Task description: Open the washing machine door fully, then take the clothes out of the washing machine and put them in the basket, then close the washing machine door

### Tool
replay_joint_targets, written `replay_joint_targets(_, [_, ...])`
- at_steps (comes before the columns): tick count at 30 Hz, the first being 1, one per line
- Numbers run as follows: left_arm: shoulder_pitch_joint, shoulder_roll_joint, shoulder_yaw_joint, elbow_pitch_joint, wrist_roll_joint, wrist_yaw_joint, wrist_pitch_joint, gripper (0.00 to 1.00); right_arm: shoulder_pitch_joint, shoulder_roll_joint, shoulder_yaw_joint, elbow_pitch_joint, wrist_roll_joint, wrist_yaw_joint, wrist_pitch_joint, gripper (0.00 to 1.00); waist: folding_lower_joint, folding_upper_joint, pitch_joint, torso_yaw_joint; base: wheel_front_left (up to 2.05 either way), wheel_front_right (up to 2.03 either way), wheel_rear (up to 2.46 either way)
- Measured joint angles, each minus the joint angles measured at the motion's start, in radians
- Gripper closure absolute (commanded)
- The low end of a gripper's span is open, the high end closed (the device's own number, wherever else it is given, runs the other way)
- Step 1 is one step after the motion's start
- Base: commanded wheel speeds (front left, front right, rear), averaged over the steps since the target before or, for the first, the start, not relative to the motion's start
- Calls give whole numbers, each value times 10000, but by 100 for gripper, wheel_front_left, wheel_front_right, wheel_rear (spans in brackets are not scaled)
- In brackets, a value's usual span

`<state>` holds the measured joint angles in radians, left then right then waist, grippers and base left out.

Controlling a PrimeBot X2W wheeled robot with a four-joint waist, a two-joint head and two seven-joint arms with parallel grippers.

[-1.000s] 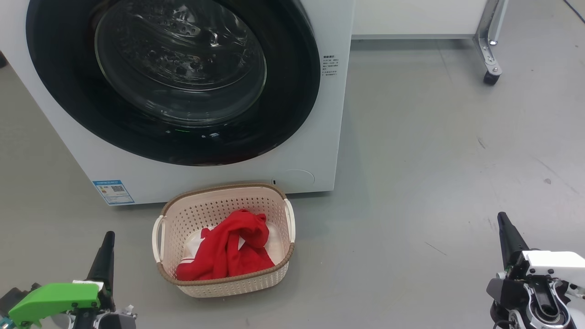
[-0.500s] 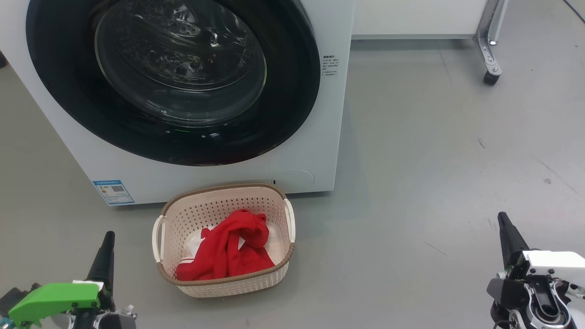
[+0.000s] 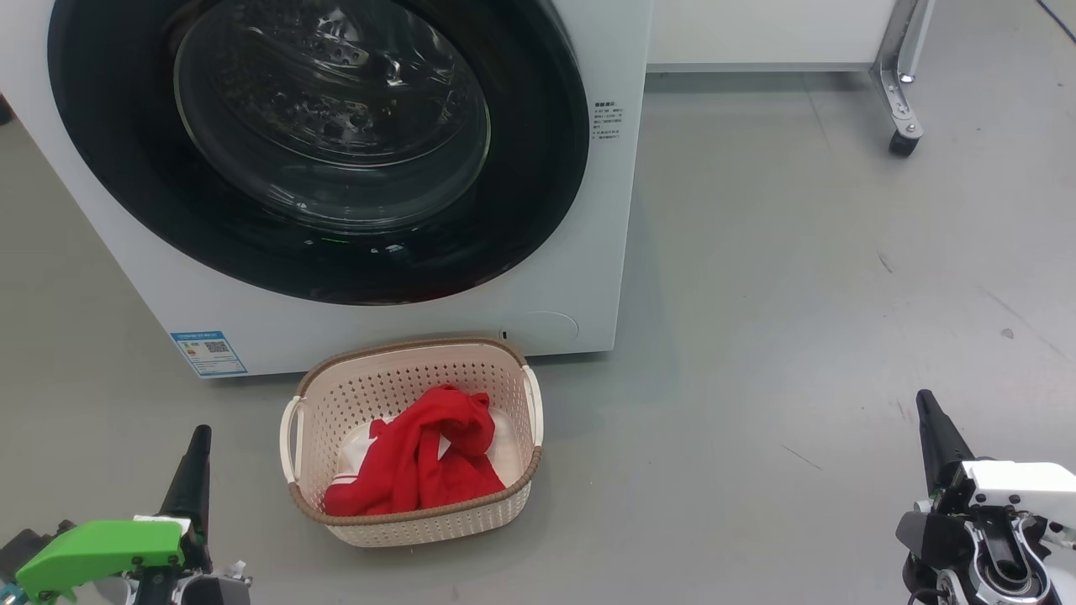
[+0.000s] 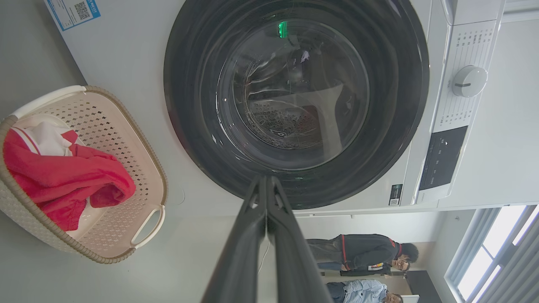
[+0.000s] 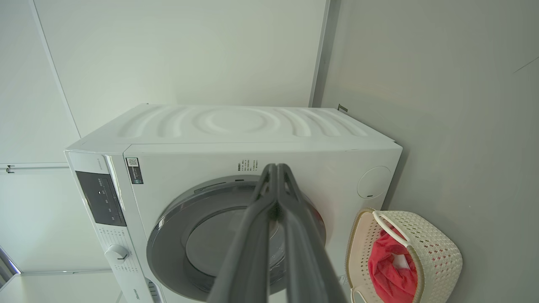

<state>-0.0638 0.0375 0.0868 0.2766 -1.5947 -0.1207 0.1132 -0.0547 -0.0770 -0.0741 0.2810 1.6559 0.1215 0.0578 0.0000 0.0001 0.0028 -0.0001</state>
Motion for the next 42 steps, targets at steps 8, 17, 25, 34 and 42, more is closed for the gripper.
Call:
replay_joint_targets(8, [0,0,0,-2,0,0,0,100,0,2,-12,-2,-2,0,0,100,0,0,0,0,0,0,0])
replay_joint_targets(17, [0,-2,0,-2,0,0,0,100,0,4,-17,-4,-2,0,2,100,0,0,1,0,0,0,0])
replay_joint_targets(25, [0,-2,0,-4,0,0,0,100,0,8,-27,-6,-4,0,4,100,0,0,1,0,0,0,0])
replay_joint_targets(34, [0,-2,0,-4,0,0,0,100,0,13,-40,-8,-4,0,75,100,0,0,2,0,0,0,0])
replay_joint_targets(42, [0,-2,0,-6,0,0,0,100,0,19,-50,-10,-4,0,75,100,0,0,2,0,0,0,0])
